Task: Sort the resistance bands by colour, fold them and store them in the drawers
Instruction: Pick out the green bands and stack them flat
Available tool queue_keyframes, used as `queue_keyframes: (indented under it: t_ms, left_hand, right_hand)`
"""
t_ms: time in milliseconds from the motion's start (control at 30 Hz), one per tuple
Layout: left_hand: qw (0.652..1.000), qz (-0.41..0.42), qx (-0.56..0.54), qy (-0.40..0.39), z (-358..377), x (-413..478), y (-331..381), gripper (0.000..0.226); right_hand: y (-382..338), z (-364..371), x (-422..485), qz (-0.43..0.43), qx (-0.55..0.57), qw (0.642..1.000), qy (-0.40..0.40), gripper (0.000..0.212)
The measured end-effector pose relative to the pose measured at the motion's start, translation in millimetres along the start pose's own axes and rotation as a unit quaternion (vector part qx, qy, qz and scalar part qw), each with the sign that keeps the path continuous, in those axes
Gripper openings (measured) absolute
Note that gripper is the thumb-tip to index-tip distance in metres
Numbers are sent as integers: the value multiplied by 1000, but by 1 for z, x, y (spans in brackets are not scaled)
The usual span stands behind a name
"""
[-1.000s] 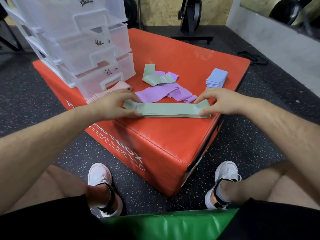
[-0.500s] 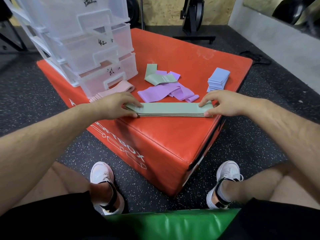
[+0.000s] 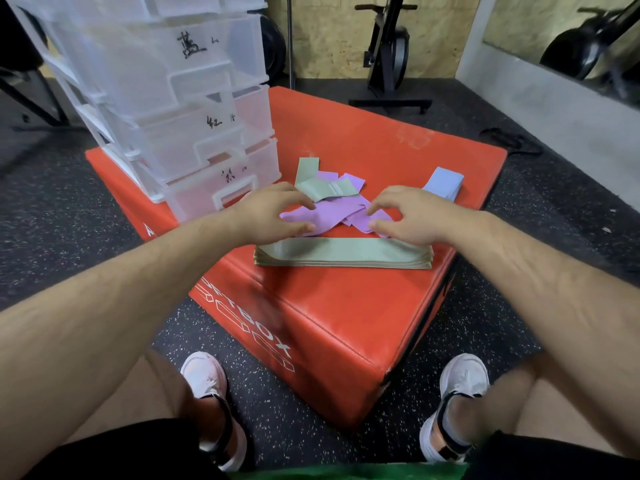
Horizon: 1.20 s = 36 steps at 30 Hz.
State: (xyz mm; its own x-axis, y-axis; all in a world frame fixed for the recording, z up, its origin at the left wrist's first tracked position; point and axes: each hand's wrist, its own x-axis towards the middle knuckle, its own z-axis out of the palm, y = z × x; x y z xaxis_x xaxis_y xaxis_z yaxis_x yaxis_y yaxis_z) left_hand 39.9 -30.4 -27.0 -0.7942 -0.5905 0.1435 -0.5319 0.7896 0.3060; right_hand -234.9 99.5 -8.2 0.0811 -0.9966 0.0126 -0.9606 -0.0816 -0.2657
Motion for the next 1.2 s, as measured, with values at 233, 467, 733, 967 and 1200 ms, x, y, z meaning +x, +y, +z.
queue_keyframes:
  t_ms: [233,467,733,967,1200]
  left_hand:
    - [999,-52,2,-2,19,71,-10,41]
    - [994,-107,26,-16,28,128,-20,34]
    - [988,-148,-33,-34,29,153,-13,38]
    - [982,-109,-131,83,1,140,1,13]
    - [961,-95,-206,161,-28,108,14,9]
  right_hand:
    - [-11,11,76,34,-50,998,-27,31]
    - [12,13,123,78,-7,996,-37,33]
    - [11,18,140,134,-16,991,-7,32]
    - [10,10,140,181,233,950,102,28]
    - [-16,-12,130,184,428,866,179,48]
